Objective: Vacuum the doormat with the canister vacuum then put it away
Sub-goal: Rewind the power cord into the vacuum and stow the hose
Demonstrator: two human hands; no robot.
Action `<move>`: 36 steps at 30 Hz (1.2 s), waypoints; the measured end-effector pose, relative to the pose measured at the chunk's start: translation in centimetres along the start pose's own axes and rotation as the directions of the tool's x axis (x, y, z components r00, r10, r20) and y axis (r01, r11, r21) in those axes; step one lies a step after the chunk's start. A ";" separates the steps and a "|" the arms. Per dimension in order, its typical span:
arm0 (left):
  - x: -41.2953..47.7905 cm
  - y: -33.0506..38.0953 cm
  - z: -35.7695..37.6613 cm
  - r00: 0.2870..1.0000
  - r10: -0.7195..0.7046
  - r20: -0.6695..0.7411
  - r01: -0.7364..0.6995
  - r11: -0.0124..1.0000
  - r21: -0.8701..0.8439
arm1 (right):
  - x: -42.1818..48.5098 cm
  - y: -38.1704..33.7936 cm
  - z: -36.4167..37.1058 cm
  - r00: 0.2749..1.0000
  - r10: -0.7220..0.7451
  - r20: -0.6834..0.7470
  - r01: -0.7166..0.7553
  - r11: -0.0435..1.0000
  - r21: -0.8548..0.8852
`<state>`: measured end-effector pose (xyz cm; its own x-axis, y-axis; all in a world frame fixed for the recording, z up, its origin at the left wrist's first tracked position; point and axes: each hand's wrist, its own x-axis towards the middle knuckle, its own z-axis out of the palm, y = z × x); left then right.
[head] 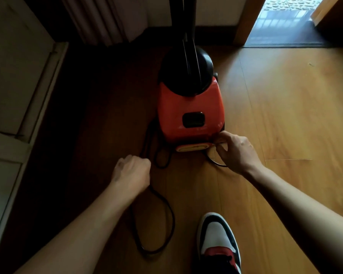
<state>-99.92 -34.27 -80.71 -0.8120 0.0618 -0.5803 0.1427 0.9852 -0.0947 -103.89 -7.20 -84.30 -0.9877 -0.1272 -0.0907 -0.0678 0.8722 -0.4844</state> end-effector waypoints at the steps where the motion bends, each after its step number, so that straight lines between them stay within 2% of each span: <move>1: 0.4 0.2 0.1 0.993 0.021 -0.120 -0.026 0.999 -0.041 | -0.1 0.3 0.2 1.000 0.002 -0.016 -0.002 1.000 0.003; 3: 1.3 0.7 0.4 0.949 0.075 -0.305 -0.137 0.972 -0.188 | -0.4 0.8 0.5 0.999 0.021 -0.032 -0.021 1.000 0.004; 4: 1.8 1.0 0.5 0.935 0.088 -0.345 -0.192 0.940 -0.280 | -0.5 1.1 0.6 0.999 0.042 -0.031 -0.042 0.999 0.005; 7: 2.9 1.8 0.9 0.953 0.030 -0.300 -0.186 0.843 -0.505 | -0.8 1.7 1.5 0.998 0.070 0.001 -0.070 0.996 0.063; 10: 4.0 2.4 1.3 0.980 -0.018 -0.196 -0.100 0.811 -0.576 | -0.9 1.4 2.6 0.989 0.054 0.138 -0.078 0.981 0.177; 12: 4.5 2.7 1.3 0.984 -0.049 -0.170 -0.075 0.754 -0.653 | -0.9 1.0 3.2 0.979 0.090 0.185 -0.131 0.966 0.222; 15: 4.4 2.9 1.5 0.967 -0.055 -0.248 -0.147 0.675 -0.723 | -1.2 0.6 4.1 0.953 0.205 0.225 -0.255 0.941 0.221; 17: 4.1 2.7 1.7 0.946 -0.045 -0.320 -0.224 0.622 -0.750 | -1.6 0.4 4.3 0.943 0.275 0.188 -0.306 0.937 0.166; 19: 3.5 2.2 1.9 0.917 -0.032 -0.397 -0.306 0.584 -0.752 | -2.3 -0.1 4.1 0.945 0.284 0.162 -0.312 0.931 0.190; 20: 3.2 2.0 2.1 0.902 -0.019 -0.432 -0.344 0.574 -0.743 | -2.7 -0.7 3.9 0.947 0.264 0.185 -0.306 0.917 0.257; 21: 3.0 1.9 2.3 0.895 -0.001 -0.446 -0.365 0.571 -0.735 | -3.1 -1.6 3.8 0.945 0.234 0.229 -0.304 0.886 0.351; 23: 2.9 1.9 2.8 0.904 0.039 -0.426 -0.370 0.575 -0.730 | -3.7 -3.8 3.7 0.927 0.174 0.332 -0.342 0.755 0.559; 25: 2.9 2.0 2.9 0.923 0.065 -0.379 -0.345 0.578 -0.740 | -3.8 -5.8 4.2 0.908 0.132 0.397 -0.399 0.555 0.730; 28: 3.2 1.7 2.3 0.909 0.074 -0.409 -0.354 0.653 -0.670 | -3.3 -7.9 5.3 0.885 0.143 0.444 -0.466 0.298 0.833; 31: 3.3 1.0 1.2 0.825 0.094 -0.557 -0.425 0.754 -0.501 | -2.8 -8.8 5.5 0.884 0.158 0.440 -0.462 0.158 0.872; 34: 3.0 0.0 -0.5 0.665 0.145 -0.733 -0.503 0.813 -0.295 | -2.7 -9.1 5.5 0.883 0.175 0.435 -0.458 0.123 0.881; 36: 3.1 -0.5 -1.8 0.598 0.211 -0.773 -0.512 0.843 -0.165 | -2.7 -9.4 5.7 0.886 0.164 0.435 -0.451 0.079 0.889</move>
<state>-103.54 -34.33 -80.99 -0.8929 0.3687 0.2585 0.4423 0.8255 0.3505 -99.80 -17.69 -84.46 -0.8246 -0.1746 -0.5380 0.5652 -0.2940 -0.7708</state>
